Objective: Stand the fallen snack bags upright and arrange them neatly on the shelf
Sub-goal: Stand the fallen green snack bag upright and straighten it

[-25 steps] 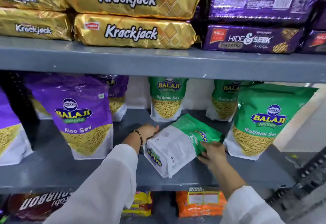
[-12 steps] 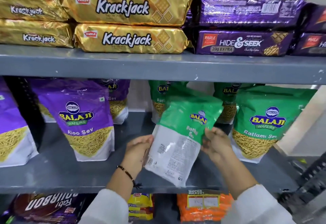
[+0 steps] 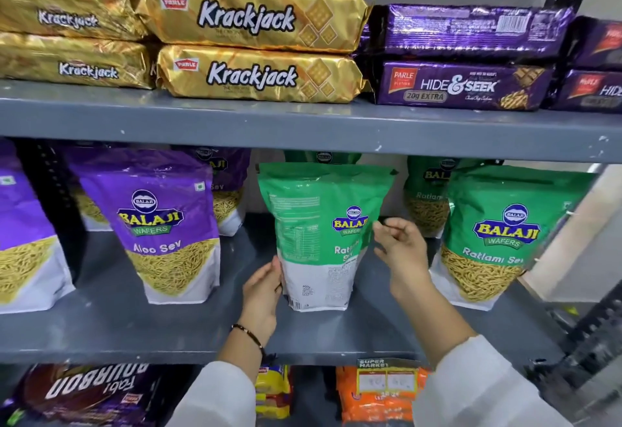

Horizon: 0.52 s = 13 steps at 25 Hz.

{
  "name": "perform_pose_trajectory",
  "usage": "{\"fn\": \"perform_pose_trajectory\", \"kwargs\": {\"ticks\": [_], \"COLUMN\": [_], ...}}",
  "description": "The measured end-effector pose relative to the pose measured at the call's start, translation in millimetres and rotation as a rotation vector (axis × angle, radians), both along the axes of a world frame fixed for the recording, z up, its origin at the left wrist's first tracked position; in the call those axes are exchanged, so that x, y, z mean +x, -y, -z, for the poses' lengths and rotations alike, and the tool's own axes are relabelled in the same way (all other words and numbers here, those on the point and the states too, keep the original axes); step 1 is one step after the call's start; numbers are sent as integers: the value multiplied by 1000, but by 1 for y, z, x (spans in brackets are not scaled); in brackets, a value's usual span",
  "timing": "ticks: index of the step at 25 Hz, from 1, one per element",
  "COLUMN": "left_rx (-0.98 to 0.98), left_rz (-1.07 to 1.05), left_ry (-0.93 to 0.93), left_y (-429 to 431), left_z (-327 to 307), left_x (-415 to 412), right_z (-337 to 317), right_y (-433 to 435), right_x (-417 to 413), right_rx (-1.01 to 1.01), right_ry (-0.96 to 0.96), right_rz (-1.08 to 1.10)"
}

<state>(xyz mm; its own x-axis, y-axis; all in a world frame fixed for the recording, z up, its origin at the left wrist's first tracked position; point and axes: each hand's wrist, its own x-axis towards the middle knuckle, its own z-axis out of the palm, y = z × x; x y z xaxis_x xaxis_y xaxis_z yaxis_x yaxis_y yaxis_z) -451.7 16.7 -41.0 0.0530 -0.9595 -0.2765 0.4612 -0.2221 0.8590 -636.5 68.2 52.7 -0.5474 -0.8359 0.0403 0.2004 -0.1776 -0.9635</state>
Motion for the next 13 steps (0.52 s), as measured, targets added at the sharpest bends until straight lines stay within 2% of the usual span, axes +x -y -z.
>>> {"fn": "perform_pose_trajectory", "kwargs": {"ticks": [1,6,10,13], "left_rx": [-10,-13,21,-3], "left_rz": [-5,-73,-201,-56], "left_ry": [9,-8,-39,23], "left_y": [0,-14,-51,-86], "left_z": [-7,-28,-35,-32], "left_x": [1,0,-20,-51], "right_z": [7,41,37,37], "right_y": [-9,-29,-21,-14], "right_x": [5,39,36,30], "right_rx": [-4,104,70,83], "right_ry": [-23,-173,-269,-399], "right_rz": [0,-294,-413,-384]}}
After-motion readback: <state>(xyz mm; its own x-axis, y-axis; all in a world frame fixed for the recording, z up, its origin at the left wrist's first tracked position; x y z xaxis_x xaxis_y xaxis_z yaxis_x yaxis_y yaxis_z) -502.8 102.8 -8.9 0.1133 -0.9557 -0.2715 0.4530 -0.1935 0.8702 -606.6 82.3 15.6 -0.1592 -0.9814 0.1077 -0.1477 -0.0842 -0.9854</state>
